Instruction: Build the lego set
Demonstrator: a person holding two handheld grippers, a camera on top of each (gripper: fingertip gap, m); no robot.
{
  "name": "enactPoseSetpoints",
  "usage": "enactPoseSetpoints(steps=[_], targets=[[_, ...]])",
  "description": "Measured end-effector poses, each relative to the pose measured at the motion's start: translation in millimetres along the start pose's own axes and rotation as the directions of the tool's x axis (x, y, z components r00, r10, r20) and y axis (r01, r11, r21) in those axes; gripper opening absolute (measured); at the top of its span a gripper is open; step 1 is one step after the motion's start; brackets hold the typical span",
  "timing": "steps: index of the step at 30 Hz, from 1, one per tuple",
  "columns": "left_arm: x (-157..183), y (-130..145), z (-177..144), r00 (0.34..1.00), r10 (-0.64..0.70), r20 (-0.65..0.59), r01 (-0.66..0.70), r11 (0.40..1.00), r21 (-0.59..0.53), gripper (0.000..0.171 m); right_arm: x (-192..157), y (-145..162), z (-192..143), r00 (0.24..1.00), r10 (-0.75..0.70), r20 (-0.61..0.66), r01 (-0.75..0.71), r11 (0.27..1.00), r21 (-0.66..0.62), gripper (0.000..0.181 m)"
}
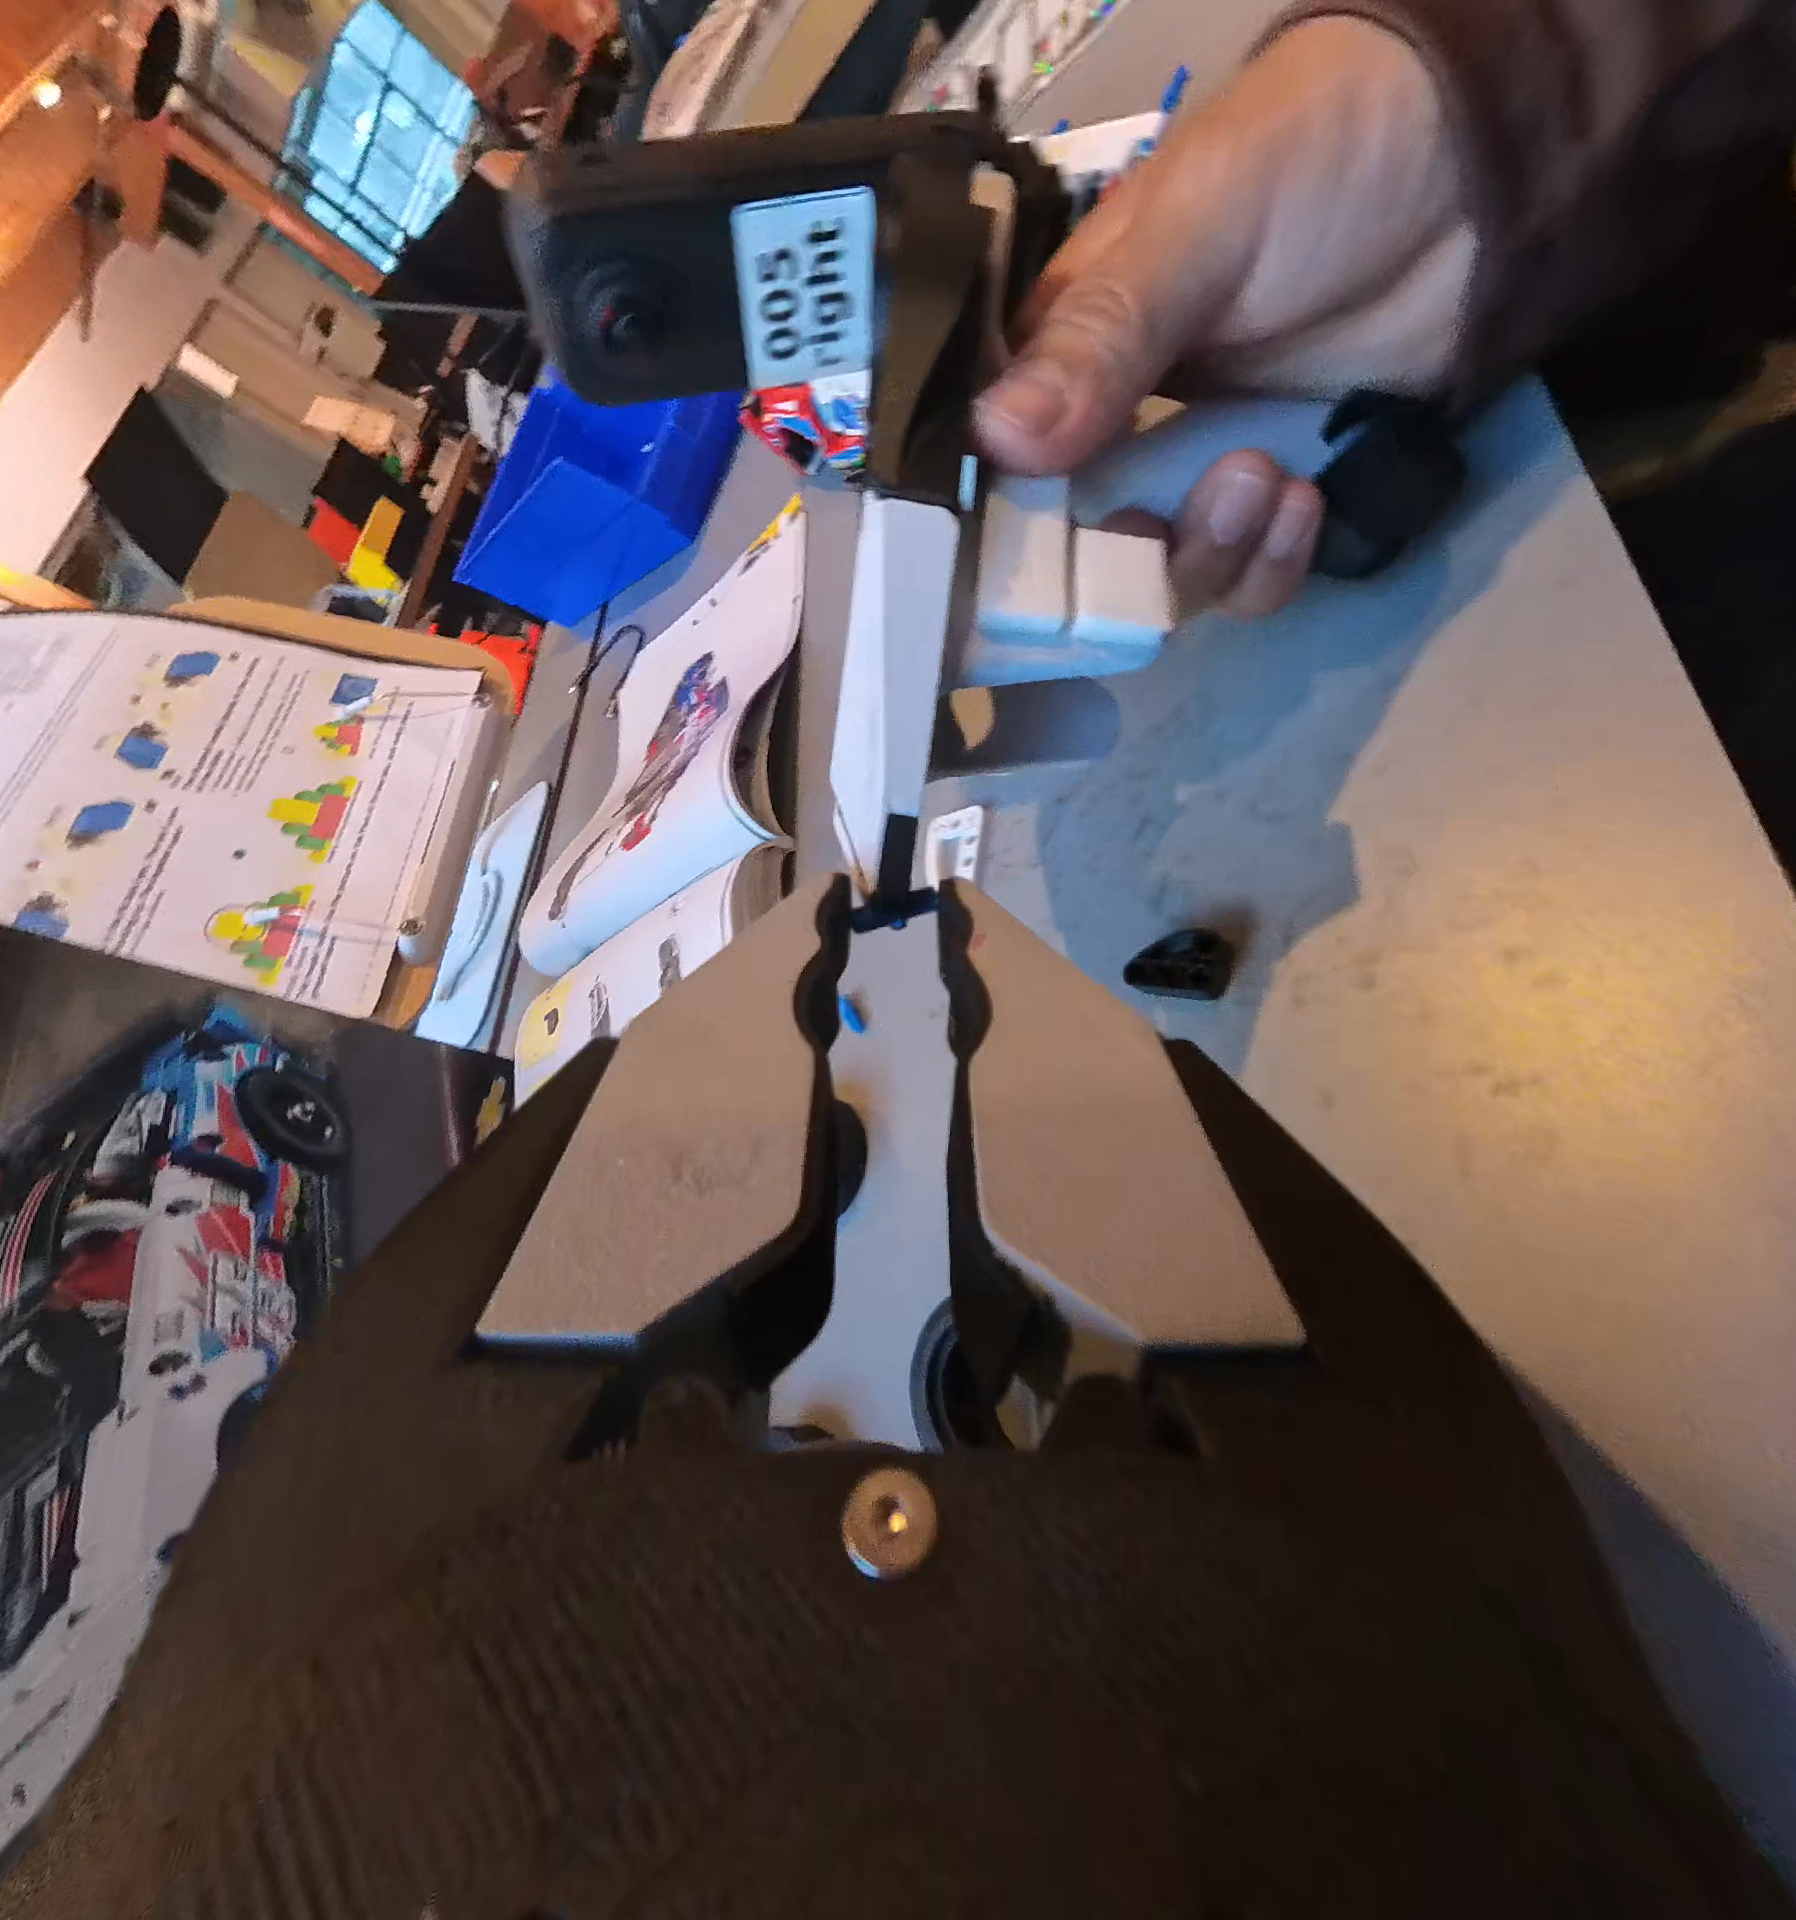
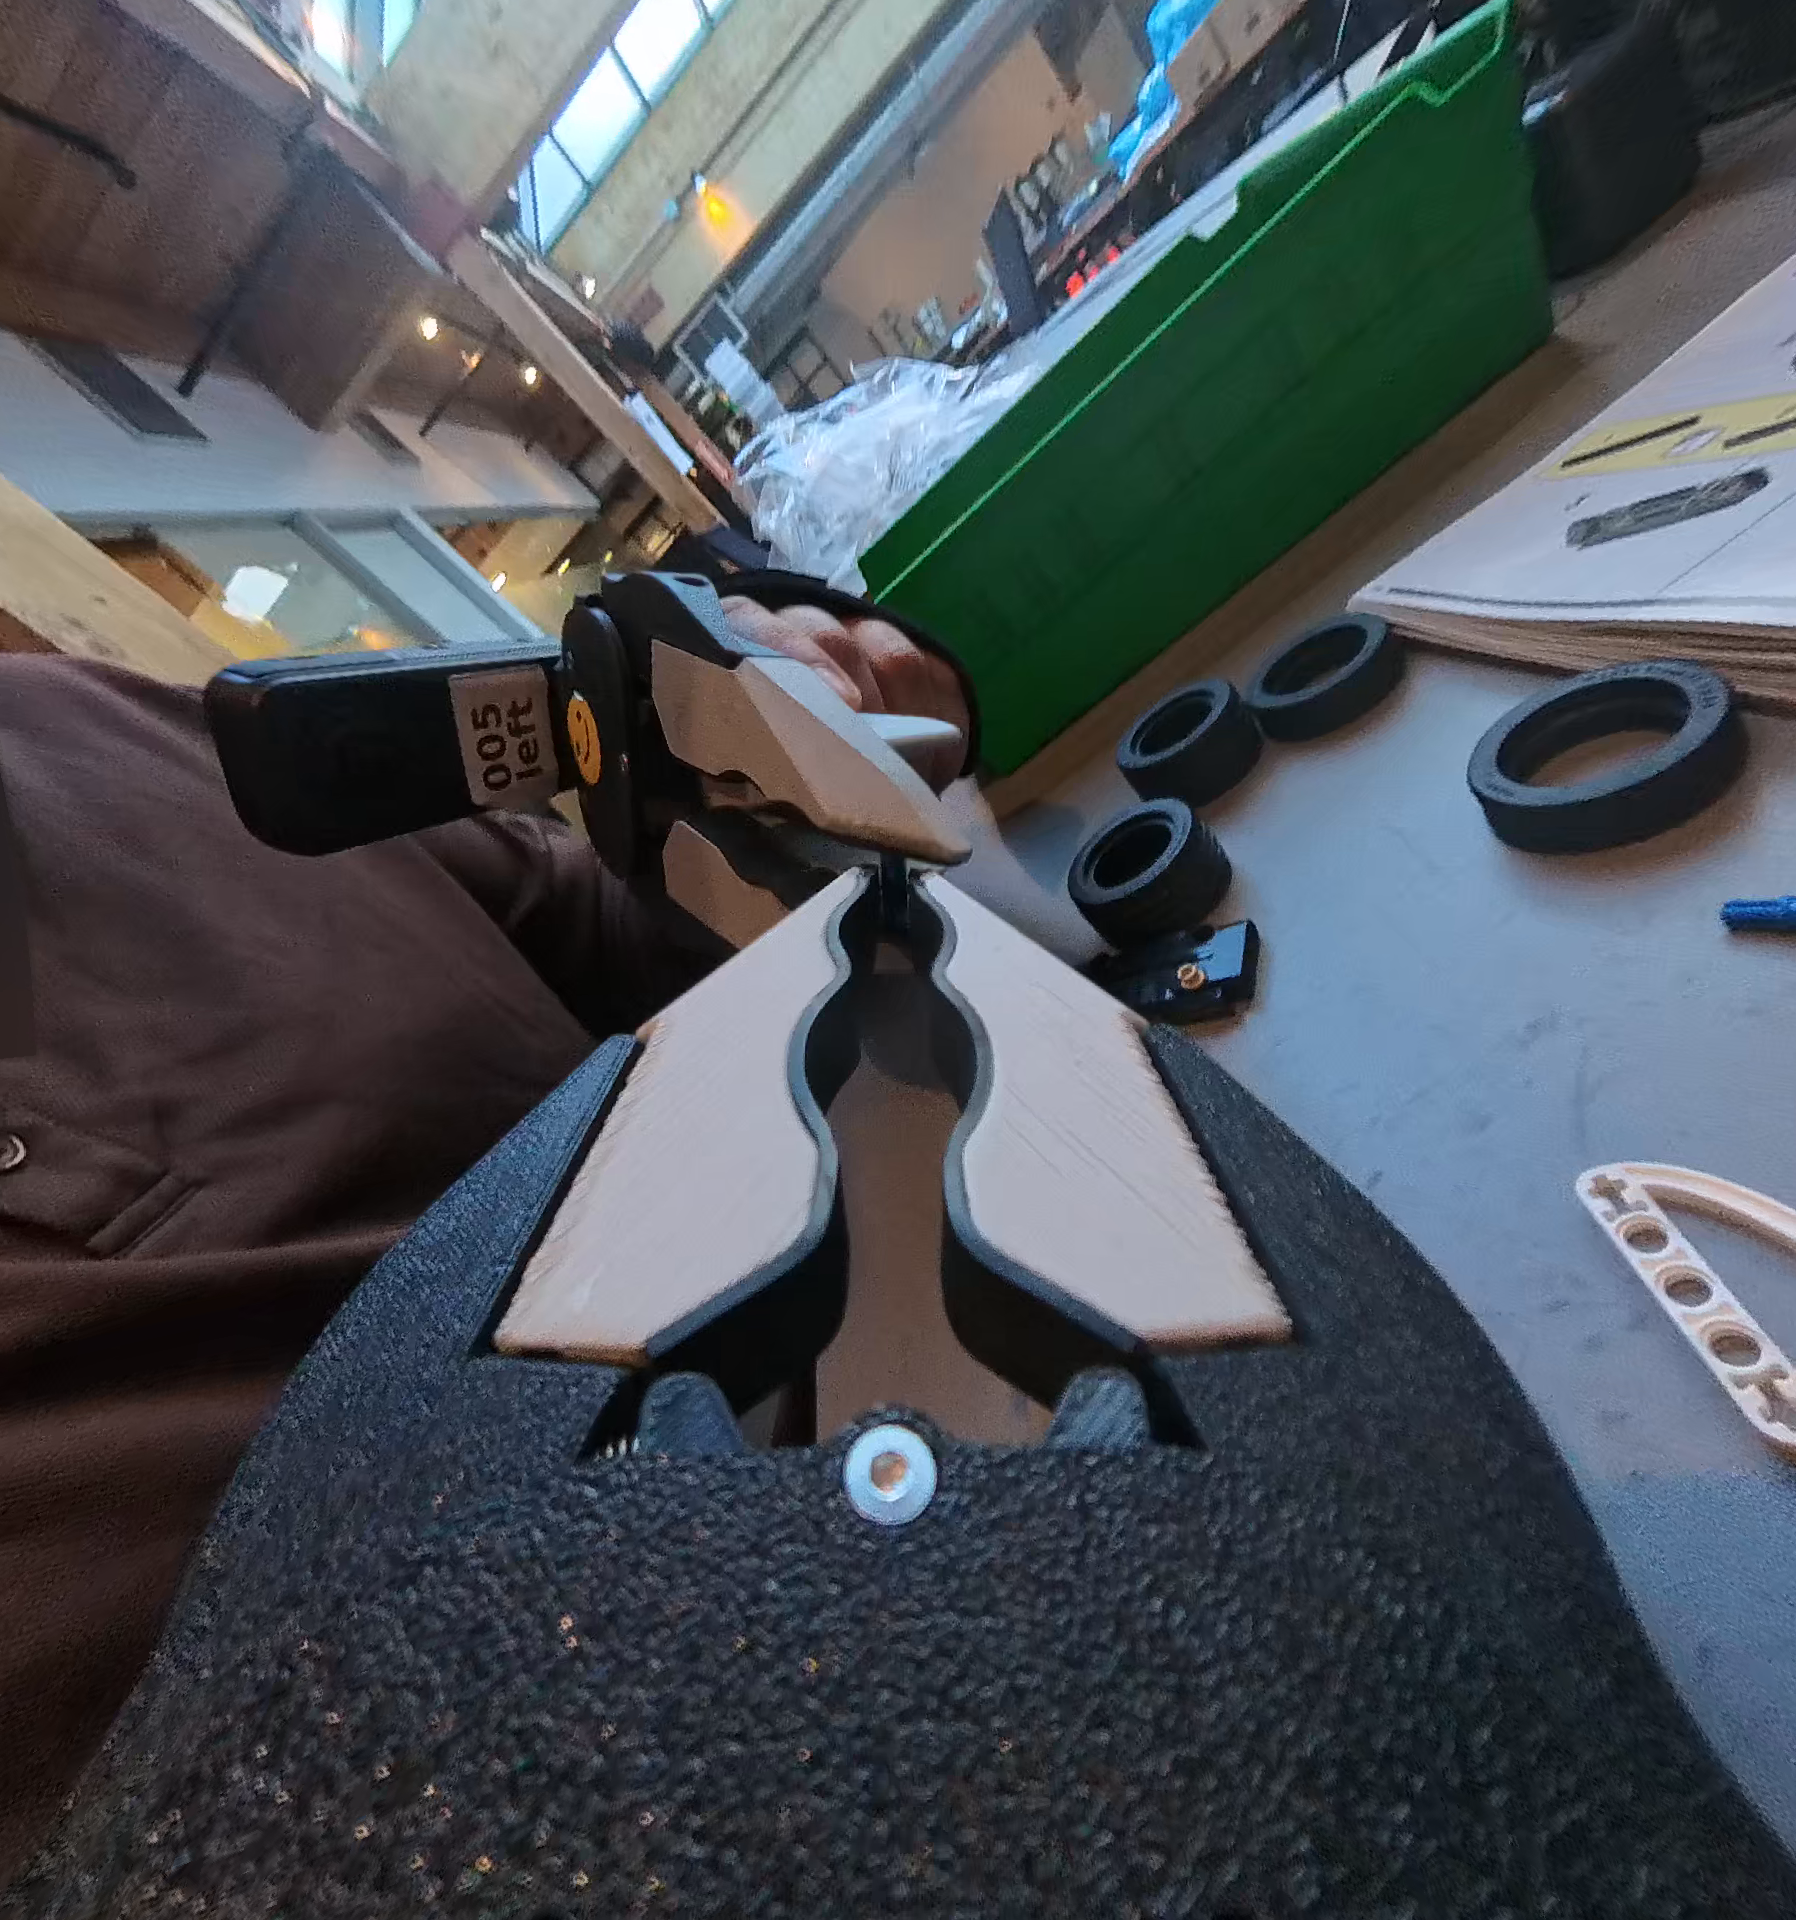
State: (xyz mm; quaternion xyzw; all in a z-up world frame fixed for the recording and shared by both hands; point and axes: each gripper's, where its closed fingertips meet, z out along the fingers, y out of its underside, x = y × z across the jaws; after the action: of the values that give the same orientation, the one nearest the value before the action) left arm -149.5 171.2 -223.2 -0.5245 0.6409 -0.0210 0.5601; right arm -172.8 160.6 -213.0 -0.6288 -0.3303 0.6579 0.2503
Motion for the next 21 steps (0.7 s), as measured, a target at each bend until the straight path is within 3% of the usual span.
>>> enactPoseSetpoints(steps=[6, 8, 11, 13, 16, 18, 21], targets=[[9, 4, 0, 0.996, 0.054, -0.071, -0.055, 0.998, -0.016, 0.014, 2, 9, 1, 1.000, 0.016, -0.007, -0.017, 0.998, -0.053, 0.004], [4, 6, 2, 0.998, -0.005, -0.062, 0.003, 1.000, -0.031, 0.014, 5, 5, 0, 0.999, 0.036, -0.014, -0.037, 0.999, -0.023, 0.004], [-11, 8, 4, 0.977, -0.211, 0.000, 0.211, 0.977, -0.041, 0.018, 8, -11, -8, 0.994, 0.111, 0.015, -0.112, 0.990, 0.089, 0.004], [-17, 3, 3, 0.916, -0.402, 0.007, 0.402, 0.916, -0.003, 0.018, 9, -23, -16, 0.980, 0.184, 0.070, -0.194, 0.963, 0.186, 0.004], [-19, -7, 4, 0.761, -0.647, -0.052, 0.649, 0.760, 0.043, 0.020, 10, -32, -21, 0.957, 0.250, 0.143, -0.281, 0.922, 0.268, 0.004], [-21, -13, 3, 0.670, -0.737, -0.095, 0.743, 0.667, 0.063, 0.017, 8, -34, -21, 0.961, 0.232, 0.150, -0.267, 0.921, 0.284, 0.004], [-28, -8, 1, 0.580, -0.806, -0.112, 0.814, 0.578, 0.058, 0.012, 2, -34, -20, 0.982, 0.153, 0.109, -0.178, 0.944, 0.278, 0.004]])
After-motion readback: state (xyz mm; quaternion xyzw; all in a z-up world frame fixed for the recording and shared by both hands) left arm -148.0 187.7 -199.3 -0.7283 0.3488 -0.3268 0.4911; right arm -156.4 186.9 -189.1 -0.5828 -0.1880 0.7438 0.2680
